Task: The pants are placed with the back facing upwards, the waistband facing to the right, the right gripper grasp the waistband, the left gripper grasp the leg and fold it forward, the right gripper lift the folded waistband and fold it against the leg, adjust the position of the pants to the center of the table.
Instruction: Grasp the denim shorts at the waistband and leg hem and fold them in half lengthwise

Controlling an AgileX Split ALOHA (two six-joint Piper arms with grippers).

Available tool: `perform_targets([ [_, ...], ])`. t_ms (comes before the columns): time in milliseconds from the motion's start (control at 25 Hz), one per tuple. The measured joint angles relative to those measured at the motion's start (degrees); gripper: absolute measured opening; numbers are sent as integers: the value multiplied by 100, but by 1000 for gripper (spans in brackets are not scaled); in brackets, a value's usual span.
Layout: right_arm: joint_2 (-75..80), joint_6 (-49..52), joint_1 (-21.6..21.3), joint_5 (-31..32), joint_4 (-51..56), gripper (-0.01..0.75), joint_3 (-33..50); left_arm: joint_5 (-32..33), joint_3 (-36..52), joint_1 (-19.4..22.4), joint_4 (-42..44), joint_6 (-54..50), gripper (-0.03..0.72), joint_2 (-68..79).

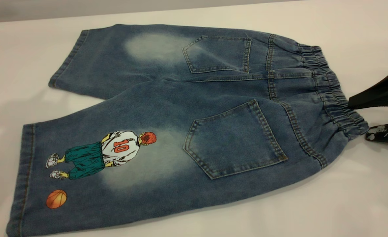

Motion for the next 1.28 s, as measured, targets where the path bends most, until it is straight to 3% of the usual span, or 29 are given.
perform_targets([
  [560,262,4,151,423,252,526,0,-10,0,0,0,5,397,0],
  [760,262,4,460,425,332,414,0,-13,0,0,0,5,397,0],
  [1080,257,4,519,495,366,69,0,-7,0,0,0,5,397,0],
  [1280,148,4,519,512,24,36,-251,283,0,0,0,5,397,0],
])
